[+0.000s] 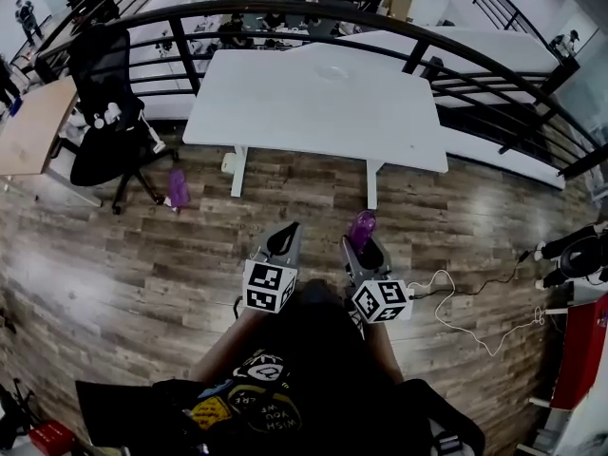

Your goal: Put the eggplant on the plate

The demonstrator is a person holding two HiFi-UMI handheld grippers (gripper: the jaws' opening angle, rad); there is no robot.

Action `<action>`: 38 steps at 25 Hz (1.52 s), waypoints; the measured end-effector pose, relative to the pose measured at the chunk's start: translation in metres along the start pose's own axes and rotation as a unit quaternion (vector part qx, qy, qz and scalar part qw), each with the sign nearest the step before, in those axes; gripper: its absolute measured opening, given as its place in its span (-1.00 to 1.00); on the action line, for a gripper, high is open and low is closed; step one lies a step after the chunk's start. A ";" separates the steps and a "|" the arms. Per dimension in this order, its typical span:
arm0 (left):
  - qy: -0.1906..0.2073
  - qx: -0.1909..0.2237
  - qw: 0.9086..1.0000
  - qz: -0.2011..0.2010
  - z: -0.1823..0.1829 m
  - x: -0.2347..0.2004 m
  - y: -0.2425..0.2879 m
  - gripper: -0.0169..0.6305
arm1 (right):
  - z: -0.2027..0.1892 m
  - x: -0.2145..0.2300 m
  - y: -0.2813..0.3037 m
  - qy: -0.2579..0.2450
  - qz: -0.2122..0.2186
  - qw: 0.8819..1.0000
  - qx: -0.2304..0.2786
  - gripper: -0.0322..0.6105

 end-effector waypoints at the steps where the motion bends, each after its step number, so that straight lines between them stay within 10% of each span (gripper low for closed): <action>1: -0.001 -0.004 1.000 -0.002 -0.003 -0.002 0.000 -0.93 | -0.003 -0.001 0.000 0.003 -0.003 1.000 -0.001 -0.24; 38: 0.003 -0.028 0.999 0.024 0.083 -0.080 0.288 -0.93 | 0.081 0.182 0.240 0.017 0.060 0.998 -0.027 -0.24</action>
Point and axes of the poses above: the fingertips, and each gripper's own axes: y forward along the fingers, x to its right, z out of its top, the point moved 2 cm from there along -y, backward along the fingers
